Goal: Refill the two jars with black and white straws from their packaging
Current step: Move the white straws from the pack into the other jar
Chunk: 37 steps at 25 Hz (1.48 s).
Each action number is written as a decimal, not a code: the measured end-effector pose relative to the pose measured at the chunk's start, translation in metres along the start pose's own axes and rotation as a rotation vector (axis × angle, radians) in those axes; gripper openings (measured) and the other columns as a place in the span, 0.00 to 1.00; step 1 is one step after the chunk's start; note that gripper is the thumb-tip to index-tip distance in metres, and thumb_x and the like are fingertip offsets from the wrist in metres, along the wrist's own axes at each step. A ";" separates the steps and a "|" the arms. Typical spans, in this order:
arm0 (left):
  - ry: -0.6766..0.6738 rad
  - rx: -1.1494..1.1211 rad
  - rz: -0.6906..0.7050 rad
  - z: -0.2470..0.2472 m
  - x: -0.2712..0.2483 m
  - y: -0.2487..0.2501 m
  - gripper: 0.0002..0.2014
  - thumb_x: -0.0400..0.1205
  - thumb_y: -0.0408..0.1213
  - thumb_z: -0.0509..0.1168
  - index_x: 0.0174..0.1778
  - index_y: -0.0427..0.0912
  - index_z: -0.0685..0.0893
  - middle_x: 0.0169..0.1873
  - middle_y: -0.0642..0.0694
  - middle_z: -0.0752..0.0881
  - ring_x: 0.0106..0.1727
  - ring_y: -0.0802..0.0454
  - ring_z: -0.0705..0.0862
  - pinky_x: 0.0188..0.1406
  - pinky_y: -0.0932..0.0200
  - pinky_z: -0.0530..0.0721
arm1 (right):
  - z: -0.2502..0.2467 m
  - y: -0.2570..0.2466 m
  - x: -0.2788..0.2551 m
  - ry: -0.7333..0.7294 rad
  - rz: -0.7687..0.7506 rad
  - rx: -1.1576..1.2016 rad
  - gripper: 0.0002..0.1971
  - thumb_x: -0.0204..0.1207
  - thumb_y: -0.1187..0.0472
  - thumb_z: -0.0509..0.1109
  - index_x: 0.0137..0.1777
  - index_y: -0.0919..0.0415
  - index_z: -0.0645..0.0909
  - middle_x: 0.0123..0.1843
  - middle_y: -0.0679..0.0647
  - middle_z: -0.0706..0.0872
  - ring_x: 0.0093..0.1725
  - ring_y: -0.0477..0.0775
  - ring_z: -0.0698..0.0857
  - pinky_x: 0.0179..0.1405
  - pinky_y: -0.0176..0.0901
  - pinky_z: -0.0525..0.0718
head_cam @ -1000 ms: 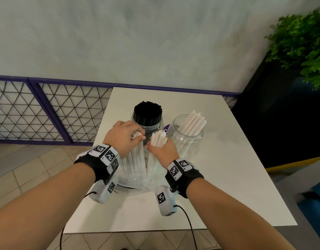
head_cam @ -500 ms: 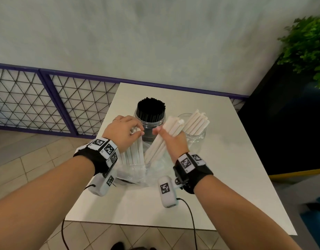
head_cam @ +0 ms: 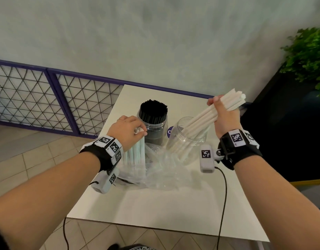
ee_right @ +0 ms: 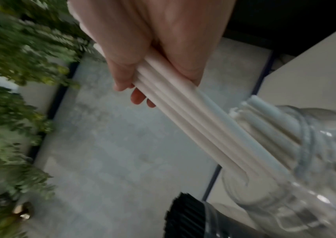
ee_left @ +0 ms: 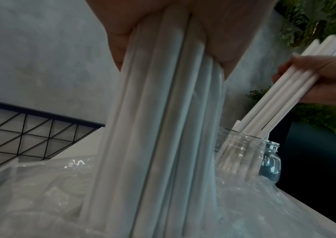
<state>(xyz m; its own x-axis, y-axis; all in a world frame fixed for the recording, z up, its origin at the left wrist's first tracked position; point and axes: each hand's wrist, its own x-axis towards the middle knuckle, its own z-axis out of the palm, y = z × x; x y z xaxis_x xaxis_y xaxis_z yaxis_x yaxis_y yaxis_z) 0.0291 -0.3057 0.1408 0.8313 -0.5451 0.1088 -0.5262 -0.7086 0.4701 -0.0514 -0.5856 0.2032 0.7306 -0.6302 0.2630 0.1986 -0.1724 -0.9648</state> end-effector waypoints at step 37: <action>0.016 -0.001 -0.048 0.004 0.002 -0.009 0.03 0.80 0.54 0.62 0.46 0.64 0.80 0.57 0.65 0.79 0.64 0.52 0.72 0.59 0.50 0.77 | 0.019 0.111 0.035 -0.298 -0.620 -1.040 0.12 0.76 0.68 0.70 0.59 0.67 0.81 0.57 0.65 0.81 0.59 0.69 0.78 0.63 0.60 0.77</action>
<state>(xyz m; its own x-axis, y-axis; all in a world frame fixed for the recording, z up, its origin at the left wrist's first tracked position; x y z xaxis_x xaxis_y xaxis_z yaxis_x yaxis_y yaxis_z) 0.0350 -0.3022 0.1330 0.8586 -0.5027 0.1003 -0.4851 -0.7336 0.4759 0.0081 -0.6125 0.1051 0.8450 -0.0564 0.5318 0.0508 -0.9814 -0.1849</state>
